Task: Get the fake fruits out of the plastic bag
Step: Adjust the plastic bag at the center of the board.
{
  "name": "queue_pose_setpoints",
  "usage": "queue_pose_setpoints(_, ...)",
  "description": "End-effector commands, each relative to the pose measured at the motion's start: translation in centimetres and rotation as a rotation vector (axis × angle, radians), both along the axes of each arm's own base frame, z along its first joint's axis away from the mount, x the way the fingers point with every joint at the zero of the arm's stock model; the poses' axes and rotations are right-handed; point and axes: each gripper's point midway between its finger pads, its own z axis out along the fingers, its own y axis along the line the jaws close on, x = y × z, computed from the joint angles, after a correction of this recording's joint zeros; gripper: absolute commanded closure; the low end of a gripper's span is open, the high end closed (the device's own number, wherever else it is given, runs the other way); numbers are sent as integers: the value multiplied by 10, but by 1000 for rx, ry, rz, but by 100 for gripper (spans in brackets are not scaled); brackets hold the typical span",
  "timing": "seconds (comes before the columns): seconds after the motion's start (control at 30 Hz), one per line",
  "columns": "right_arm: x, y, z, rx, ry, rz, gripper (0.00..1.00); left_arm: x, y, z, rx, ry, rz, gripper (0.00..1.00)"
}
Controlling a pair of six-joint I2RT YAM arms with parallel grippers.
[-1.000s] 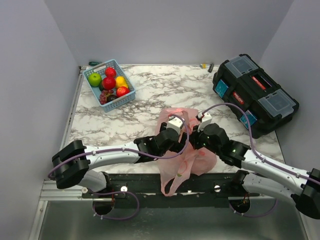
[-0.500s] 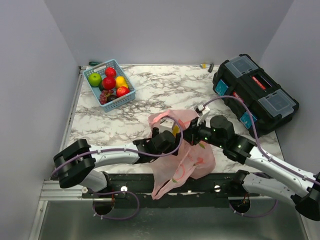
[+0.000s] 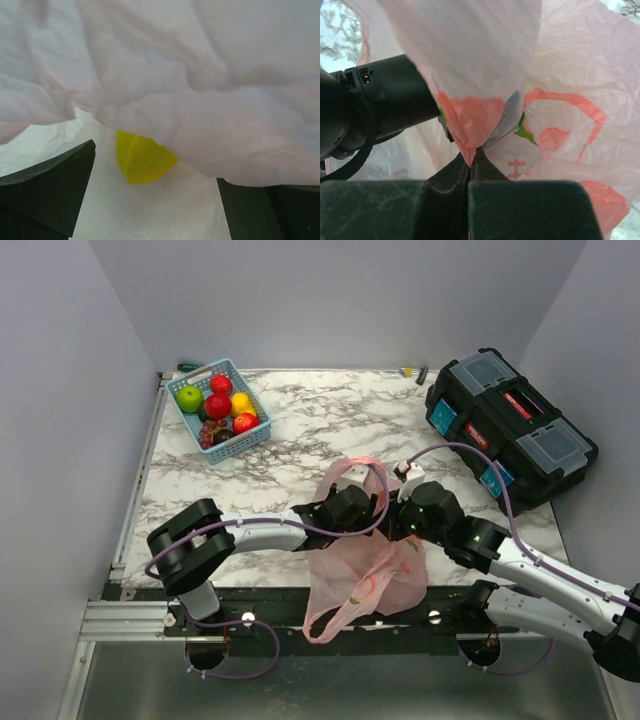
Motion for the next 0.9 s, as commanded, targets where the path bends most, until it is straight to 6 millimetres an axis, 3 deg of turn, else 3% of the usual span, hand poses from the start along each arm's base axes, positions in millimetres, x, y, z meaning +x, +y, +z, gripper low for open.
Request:
queue_pose_setpoints(0.0, -1, -6, -9, -29, 22, -32, 99, 17, -29, 13, -24, -62, -43, 1)
queue_pose_setpoints(0.17, -2, -6, -7, -22, 20, -25, 99, 32, -36, -13, 35, -34, -38, 2)
queue_pose_setpoints(0.3, -5, -6, -9, -20, 31, -18, 99, 43, -41, -16, 47, -74, -60, 8)
queue_pose_setpoints(0.37, -5, -7, -10, -16, 31, -23, 99, 49, -44, -19, 61, -76, -77, 18)
queue_pose_setpoints(0.43, -4, -7, -10, -18, 31, -28, 99, 52, -48, -20, 57, -76, -99, 38)
queue_pose_setpoints(0.53, -4, -8, -10, -25, 31, -33, 99, 50, -48, -15, 47, -85, -122, 52)
queue_pose_setpoints(0.67, -1, -11, -11, -32, 28, -53, 99, 39, -43, 1, 30, -82, -170, 81)
queue_pose_setpoints(0.87, 8, -20, -24, -80, 31, -127, 99, 14, -23, 41, -33, -87, -214, 87)
